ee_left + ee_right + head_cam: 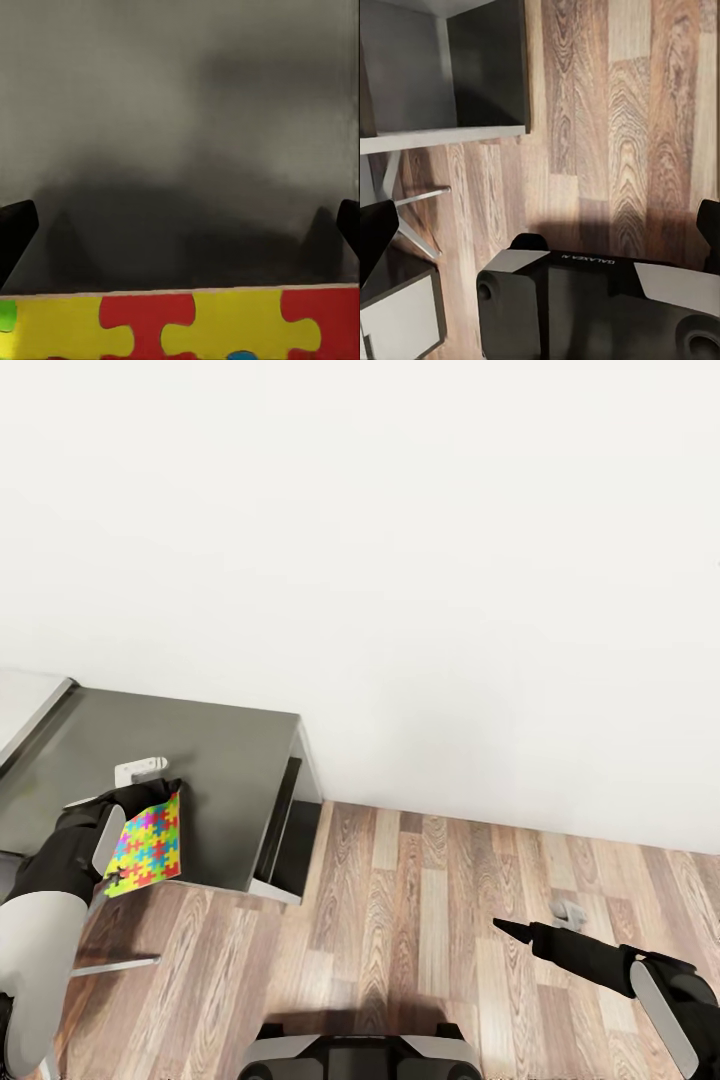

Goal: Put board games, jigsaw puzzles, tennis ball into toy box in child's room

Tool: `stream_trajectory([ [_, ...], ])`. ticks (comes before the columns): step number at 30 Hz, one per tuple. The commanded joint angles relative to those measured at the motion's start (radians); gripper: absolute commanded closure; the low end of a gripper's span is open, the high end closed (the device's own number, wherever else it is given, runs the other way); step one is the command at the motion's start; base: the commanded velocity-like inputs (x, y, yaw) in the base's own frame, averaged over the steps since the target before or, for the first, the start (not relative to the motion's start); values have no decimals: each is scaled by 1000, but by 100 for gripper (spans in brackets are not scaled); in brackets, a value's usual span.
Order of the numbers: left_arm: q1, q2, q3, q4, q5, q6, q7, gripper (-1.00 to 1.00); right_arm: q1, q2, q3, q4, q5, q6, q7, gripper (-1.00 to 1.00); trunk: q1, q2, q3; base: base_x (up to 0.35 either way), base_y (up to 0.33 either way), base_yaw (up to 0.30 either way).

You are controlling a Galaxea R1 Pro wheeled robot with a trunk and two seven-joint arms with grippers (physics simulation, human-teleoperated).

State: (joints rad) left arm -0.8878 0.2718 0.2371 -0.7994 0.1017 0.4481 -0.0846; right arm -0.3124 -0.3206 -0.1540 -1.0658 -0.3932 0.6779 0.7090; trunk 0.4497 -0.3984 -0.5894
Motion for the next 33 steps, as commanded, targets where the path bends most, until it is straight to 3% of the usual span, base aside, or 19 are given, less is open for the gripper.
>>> stream_trajectory([
  [1,0,0,2,-1,10,7,-1,-100,-1,0,-1,0,-4,6,1,-100,0,-2,-1,-90,-117,0],
  [33,0,1,2,-1,12,6,-1,-100,-1,0,0,0,-4,6,0,-100,0,-2,-1,-24,-7,0],
])
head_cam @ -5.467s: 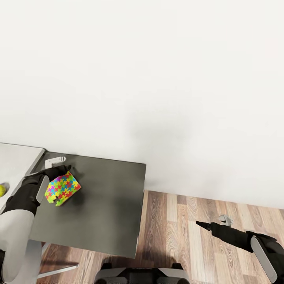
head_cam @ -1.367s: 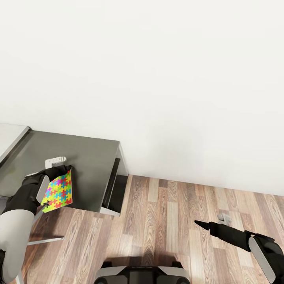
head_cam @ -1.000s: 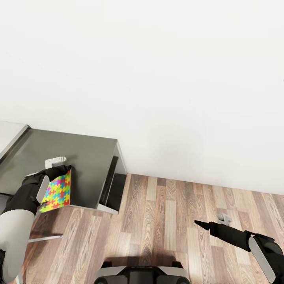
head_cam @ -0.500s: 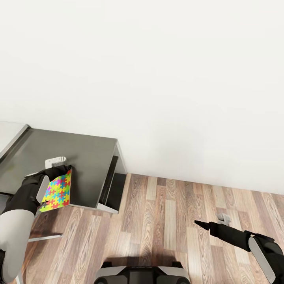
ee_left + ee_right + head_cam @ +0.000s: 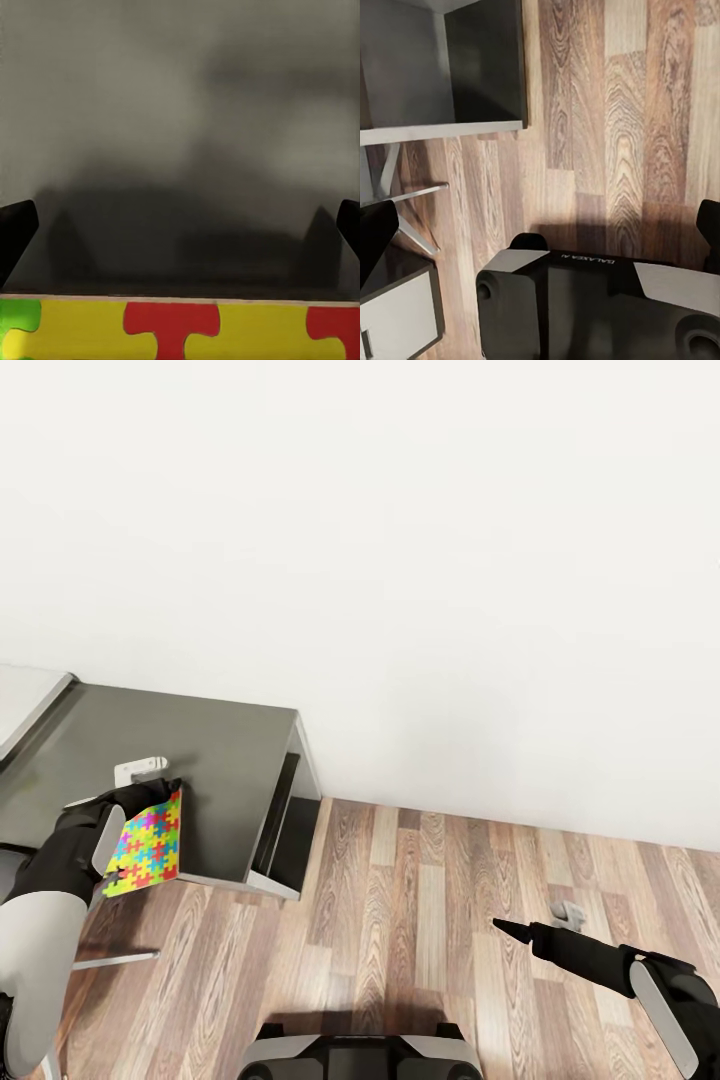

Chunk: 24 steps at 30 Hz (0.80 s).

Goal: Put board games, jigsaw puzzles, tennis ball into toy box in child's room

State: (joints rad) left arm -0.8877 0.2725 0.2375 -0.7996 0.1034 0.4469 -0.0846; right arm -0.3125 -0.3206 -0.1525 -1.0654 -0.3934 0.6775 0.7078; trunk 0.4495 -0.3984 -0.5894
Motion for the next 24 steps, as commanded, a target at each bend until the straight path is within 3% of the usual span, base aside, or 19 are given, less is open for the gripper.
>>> stream_trajectory([
  [1,0,0,2,-1,10,7,-1,-100,0,0,-1,0,-4,7,1,-100,0,-2,-1,-50,0,0],
  [24,0,-1,2,-1,11,6,-1,-100,0,0,-4,-1,-6,11,3,-100,0,-2,-1,-34,-12,0],
])
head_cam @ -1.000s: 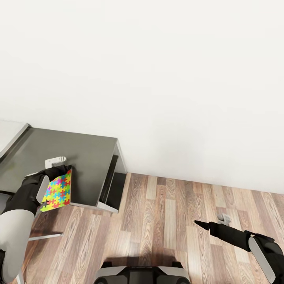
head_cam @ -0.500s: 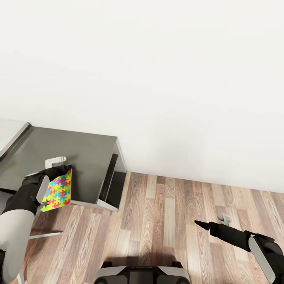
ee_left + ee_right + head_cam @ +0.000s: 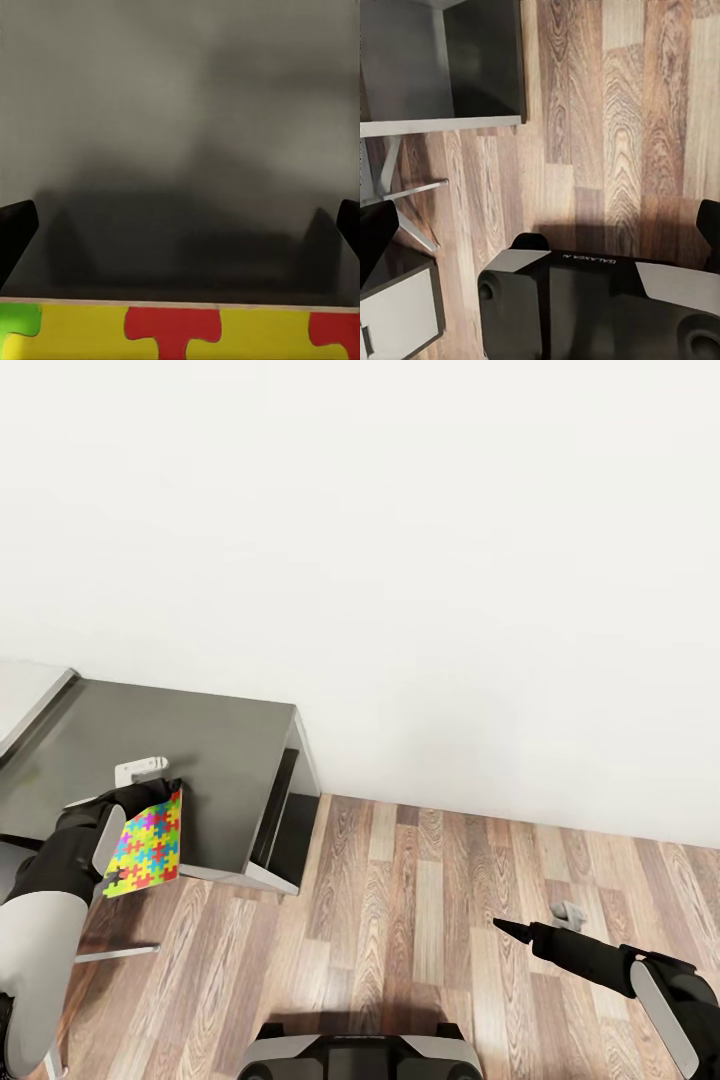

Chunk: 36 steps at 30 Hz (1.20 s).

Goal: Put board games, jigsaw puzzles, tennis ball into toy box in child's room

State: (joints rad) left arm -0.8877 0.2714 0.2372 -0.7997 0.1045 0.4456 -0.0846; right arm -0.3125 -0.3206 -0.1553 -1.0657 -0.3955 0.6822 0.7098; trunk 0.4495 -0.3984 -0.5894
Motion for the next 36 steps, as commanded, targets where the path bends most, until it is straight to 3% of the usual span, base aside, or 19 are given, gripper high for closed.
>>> stream_trajectory([
  [1,0,-1,2,-1,10,7,-1,-100,0,0,-1,0,-4,7,2,-100,1,-2,-1,0,0,0],
  [36,0,-10,2,-1,9,7,-1,-100,0,0,-3,0,-4,7,0,-100,1,-2,-1,-15,0,0],
])
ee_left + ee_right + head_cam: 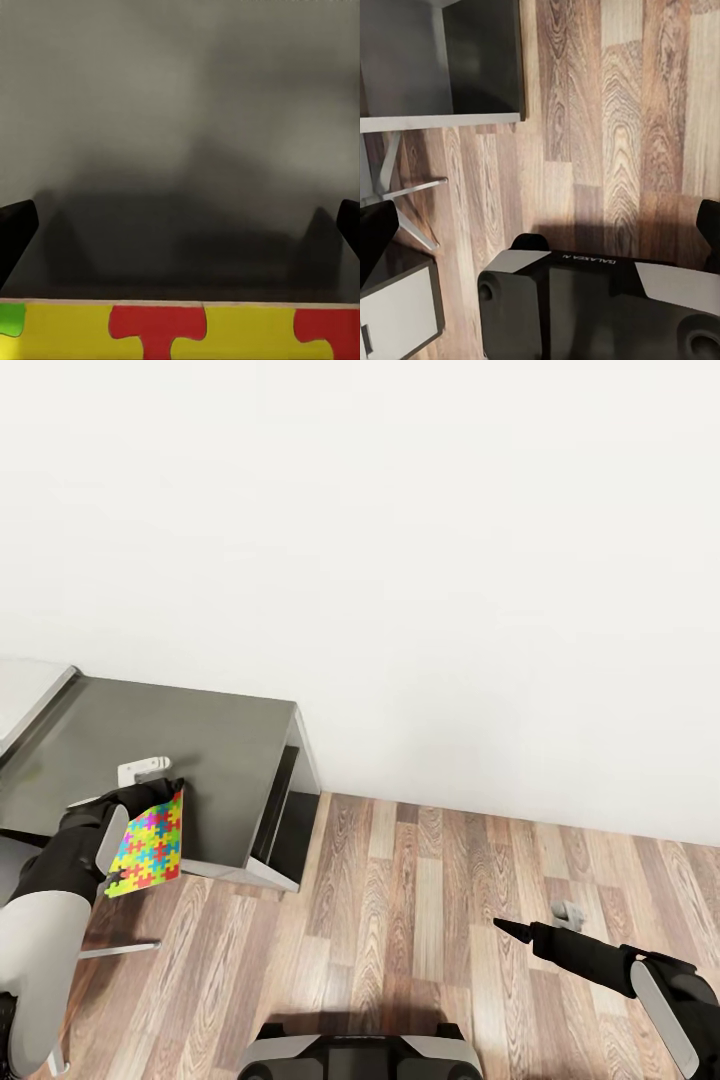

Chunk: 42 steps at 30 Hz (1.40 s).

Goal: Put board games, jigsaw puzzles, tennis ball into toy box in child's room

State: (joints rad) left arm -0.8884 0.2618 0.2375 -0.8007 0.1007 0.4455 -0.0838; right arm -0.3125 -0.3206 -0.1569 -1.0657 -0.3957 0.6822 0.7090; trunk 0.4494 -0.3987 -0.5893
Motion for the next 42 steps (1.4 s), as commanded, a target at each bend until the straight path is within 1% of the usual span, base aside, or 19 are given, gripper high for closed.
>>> stream_trajectory([
  [1,0,0,3,0,14,7,-2,-100,0,0,0,0,-3,7,1,-100,1,-1,-1,0,0,0],
  [9,0,1,6,-12,18,15,-3,-100,0,0,-1,0,-3,7,1,-100,1,-1,-1,0,0,0],
  [14,0,2,12,-85,21,28,-2,-100,0,0,-1,0,-3,7,1,-100,1,-1,-1,0,0,0],
  [17,0,2,14,-136,29,61,-2,-100,0,0,0,0,-3,7,1,-100,1,-1,-1,0,0,0],
  [19,0,2,15,-172,41,87,-2,-100,0,0,0,0,-3,7,1,-100,1,-1,-1,0,0,0],
  [22,0,2,17,-196,50,100,-2,-100,0,0,0,0,-3,7,1,-100,1,-1,-1,0,0,0],
  [24,0,2,26,-205,54,107,-1,-100,0,0,0,0,-3,7,1,-100,1,-1,-1,0,0,0],
  [26,0,2,42,-211,57,118,-2,-100,0,0,0,0,-3,7,1,-100,1,-1,-1,0,0,0],
  [28,0,3,63,-214,60,144,-5,-100,0,0,0,0,-3,6,1,-100,1,-1,-1,0,0,0],
  [30,0,7,101,-218,71,208,-10,-100,0,0,-1,0,-3,5,1,-100,1,-1,-1,0,0,0],
  [31,0,9,126,-222,84,251,-17,-100,0,0,-1,0,-3,4,1,-100,1,-1,-1,0,0,0],
  [32,0,10,140,-224,93,275,-23,-100,0,0,-1,0,-3,4,1,-100,1,-1,-1,0,0,0],
  [33,1,13,171,-228,116,327,-46,-100,0,0,-1,0,-3,3,2,-100,1,-1,-1,0,0,0],
  [34,2,21,205,-232,141,385,-81,-100,0,0,-1,-1,-3,3,2,-100,1,-1,-1,0,0,0],
  [35,4,41,237,-236,165,449,-133,-100,0,0,-2,-1,-3,2,3,-100,1,-1,-1,0,0,0],
  [36,5,54,252,-237,175,480,-167,-100,0,0,-2,-1,-3,2,3,-100,1,-1,-1,0,0,0],
  [37,11,100,281,-240,202,544,-294,-100,0,0,-2,-2,-4,2,4,-100,1,-1,-1,0,0,0],
  [42,11,100,281,-240,202,544,-294,-100,0,0,-2,-2,-4,2,4,-100,1,-1,-1,0,0,0],
])
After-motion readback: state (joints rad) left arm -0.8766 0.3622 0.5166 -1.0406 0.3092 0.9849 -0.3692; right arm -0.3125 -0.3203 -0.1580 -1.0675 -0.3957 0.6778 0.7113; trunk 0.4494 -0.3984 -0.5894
